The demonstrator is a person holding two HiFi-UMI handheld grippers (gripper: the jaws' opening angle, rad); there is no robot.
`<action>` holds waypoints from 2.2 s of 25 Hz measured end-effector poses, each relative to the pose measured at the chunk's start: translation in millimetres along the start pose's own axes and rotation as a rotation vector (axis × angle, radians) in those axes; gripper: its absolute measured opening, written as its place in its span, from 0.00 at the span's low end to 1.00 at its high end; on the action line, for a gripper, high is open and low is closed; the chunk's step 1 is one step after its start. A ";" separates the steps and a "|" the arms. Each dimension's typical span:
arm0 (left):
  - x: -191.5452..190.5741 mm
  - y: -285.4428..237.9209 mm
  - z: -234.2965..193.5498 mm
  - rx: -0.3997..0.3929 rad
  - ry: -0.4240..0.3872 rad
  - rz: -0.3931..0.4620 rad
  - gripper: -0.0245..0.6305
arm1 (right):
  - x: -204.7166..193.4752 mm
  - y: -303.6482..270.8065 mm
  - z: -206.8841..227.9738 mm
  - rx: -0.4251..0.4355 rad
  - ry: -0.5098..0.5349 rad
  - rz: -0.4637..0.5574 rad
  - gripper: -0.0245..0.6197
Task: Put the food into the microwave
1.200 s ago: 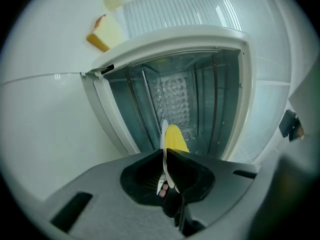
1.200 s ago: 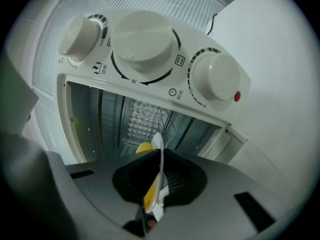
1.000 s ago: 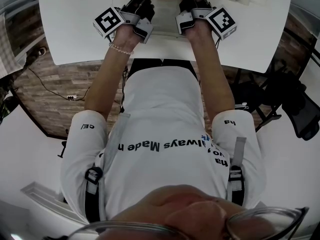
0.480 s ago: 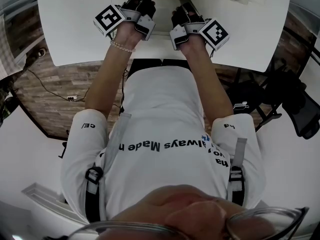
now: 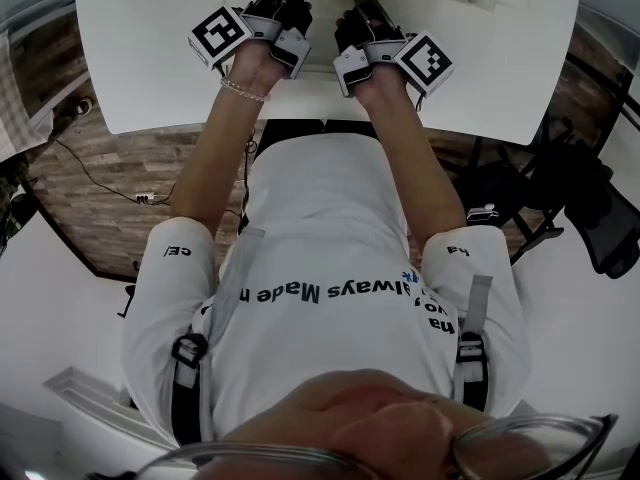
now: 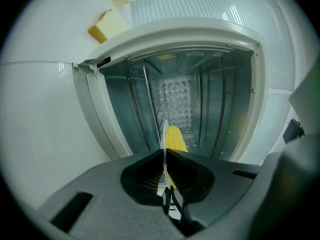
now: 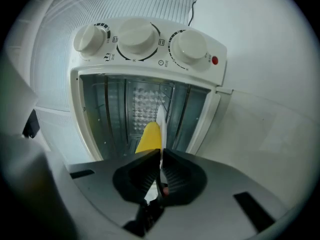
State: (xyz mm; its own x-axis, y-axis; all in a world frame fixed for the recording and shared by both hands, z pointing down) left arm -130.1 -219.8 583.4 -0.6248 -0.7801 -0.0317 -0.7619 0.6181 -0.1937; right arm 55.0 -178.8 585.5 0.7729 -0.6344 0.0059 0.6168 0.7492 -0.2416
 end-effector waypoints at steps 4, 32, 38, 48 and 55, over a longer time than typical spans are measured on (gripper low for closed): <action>2.5 -0.9 -2.1 0.008 -0.018 -0.014 0.07 | -1.0 0.9 1.8 -0.013 -0.039 0.022 0.07; 5.8 -10.1 6.2 -0.001 -0.042 -0.009 0.06 | 14.4 -22.1 -4.0 0.063 -0.051 0.052 0.07; 5.5 -2.2 8.7 -0.020 -0.038 0.006 0.07 | 11.1 -20.6 -4.7 0.058 -0.069 0.034 0.08; -3.1 19.4 30.5 -0.001 -0.170 -0.048 0.07 | 17.8 -3.8 -23.5 0.009 0.130 -0.007 0.08; -20.9 35.5 83.1 -0.024 -0.443 -0.071 0.05 | 20.4 32.3 -69.4 0.033 0.437 -0.050 0.07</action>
State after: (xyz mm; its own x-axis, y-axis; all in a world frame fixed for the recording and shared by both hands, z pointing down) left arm -129.9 -189.6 495.7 -0.4412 -0.7839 -0.4368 -0.8073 0.5593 -0.1883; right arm 80.4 -180.8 510.5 0.6105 -0.6860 -0.3958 0.6620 0.7164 -0.2204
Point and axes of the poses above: the fingertips, and each gripper's own axes: y backward along the fingers, z to its right, x out of its top, the point moved 8 cm from there along y, backward along the fingers, and after that the axes turned 9 degrees about -z, right-handed, at the moved point
